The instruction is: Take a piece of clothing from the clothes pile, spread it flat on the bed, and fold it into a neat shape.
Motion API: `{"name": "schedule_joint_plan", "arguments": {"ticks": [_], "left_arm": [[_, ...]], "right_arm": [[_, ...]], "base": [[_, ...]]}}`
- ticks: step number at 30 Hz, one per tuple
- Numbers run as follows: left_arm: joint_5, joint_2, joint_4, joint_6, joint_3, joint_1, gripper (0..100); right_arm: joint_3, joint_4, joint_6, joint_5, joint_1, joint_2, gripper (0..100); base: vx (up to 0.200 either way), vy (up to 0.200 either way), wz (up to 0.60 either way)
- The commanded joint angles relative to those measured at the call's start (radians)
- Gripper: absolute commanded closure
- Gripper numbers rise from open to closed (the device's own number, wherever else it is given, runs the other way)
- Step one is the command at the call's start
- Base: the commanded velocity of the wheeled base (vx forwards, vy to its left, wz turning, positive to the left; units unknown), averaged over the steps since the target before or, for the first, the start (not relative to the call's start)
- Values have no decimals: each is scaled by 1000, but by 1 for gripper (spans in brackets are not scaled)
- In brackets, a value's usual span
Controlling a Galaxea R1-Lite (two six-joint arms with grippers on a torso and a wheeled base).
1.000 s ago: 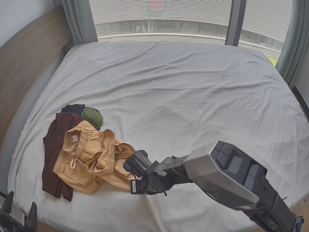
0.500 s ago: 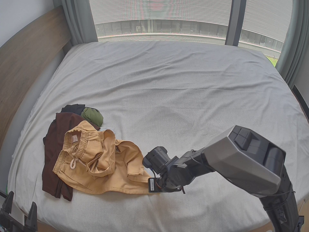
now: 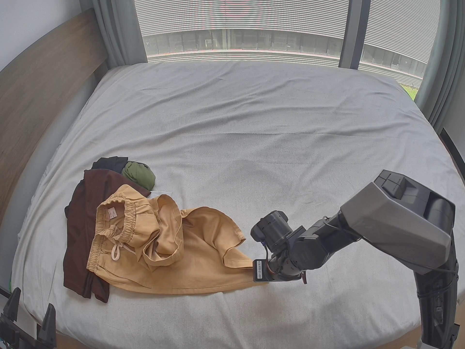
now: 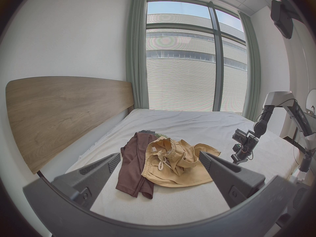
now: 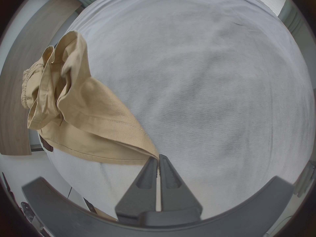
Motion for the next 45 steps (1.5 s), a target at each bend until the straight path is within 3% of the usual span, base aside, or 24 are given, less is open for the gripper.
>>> {"name": "schedule_joint_plan", "arguments": {"ticks": [1,14,45], "left_arm": [[0,-13,0,0,18,0,0],[0,-13,0,-2,18,0,0],[-1,-13,0,0,18,0,0]], "right_arm": [[38,-4,-4,0,-23,-35,100],[214,-116,-59,0,-107,-101,100],[452,-389,-64,4,-166,-141,100]], "base": [[0,0,0],[0,0,0],[0,0,0]]}}
